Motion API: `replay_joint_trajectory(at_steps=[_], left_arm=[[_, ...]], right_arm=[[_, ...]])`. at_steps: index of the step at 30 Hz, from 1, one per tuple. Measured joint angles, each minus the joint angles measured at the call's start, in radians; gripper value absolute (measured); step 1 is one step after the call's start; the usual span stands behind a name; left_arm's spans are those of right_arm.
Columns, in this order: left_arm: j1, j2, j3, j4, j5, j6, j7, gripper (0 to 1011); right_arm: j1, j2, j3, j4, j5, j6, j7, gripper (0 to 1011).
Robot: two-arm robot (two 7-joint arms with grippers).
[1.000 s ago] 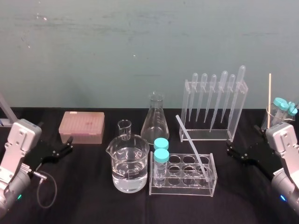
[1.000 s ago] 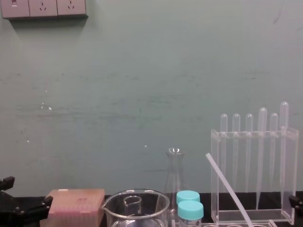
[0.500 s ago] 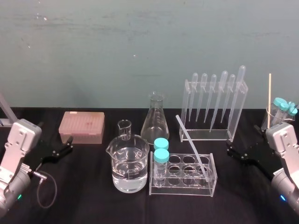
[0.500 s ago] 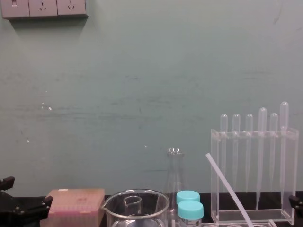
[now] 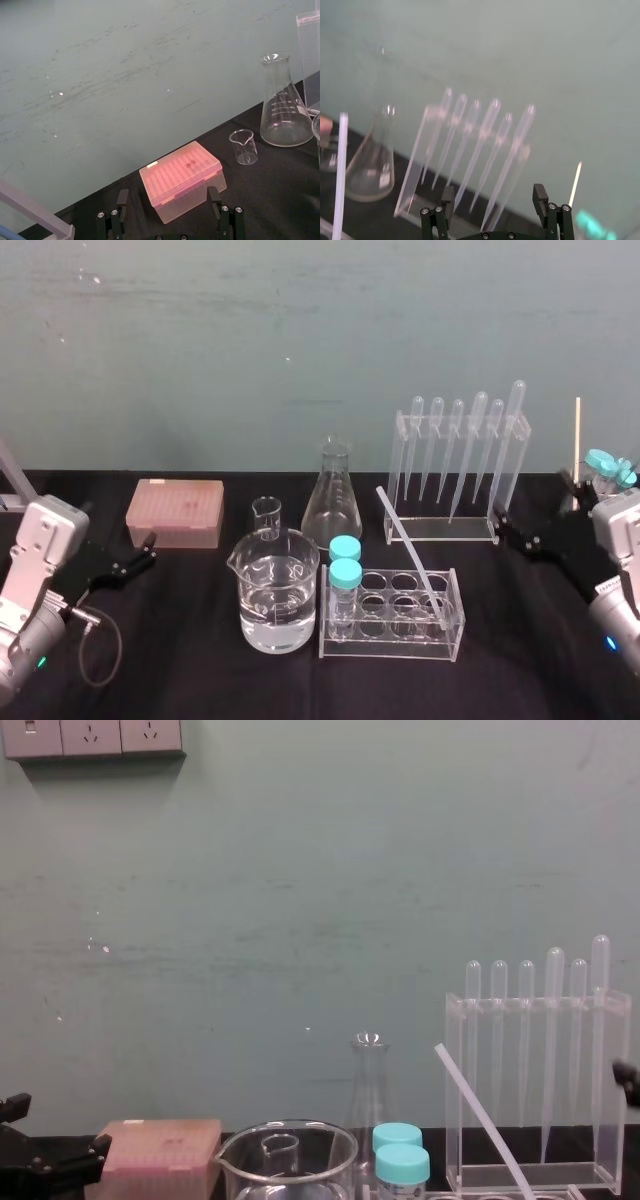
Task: Pick up the stirring rod with one hand, then place it down.
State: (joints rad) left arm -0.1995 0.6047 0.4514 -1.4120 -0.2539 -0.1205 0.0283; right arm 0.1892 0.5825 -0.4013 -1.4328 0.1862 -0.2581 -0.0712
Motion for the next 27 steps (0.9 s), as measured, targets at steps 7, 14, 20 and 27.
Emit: replay_joint_trajectory(at_steps=[7, 14, 20, 27], left_arm=[[0.0, 0.0, 0.0, 0.0, 0.0, 0.0, 0.0, 1000], [0.0, 0.0, 0.0, 0.0, 0.0, 0.0, 0.0, 1000], [0.0, 0.0, 0.0, 0.0, 0.0, 0.0, 0.0, 1000], [0.0, 0.0, 0.0, 0.0, 0.0, 0.0, 0.0, 1000]], right_arm=[[0.044, -0.015, -0.009, 0.001, -0.041, -0.087, 0.037, 1002], [0.121, -0.045, -0.054, 0.043, -0.023, -0.141, 0.189, 1002], [0.178, -0.078, -0.087, 0.093, 0.036, -0.134, 0.326, 1002], [0.224, -0.114, -0.1, 0.149, 0.16, -0.014, 0.486, 1002]])
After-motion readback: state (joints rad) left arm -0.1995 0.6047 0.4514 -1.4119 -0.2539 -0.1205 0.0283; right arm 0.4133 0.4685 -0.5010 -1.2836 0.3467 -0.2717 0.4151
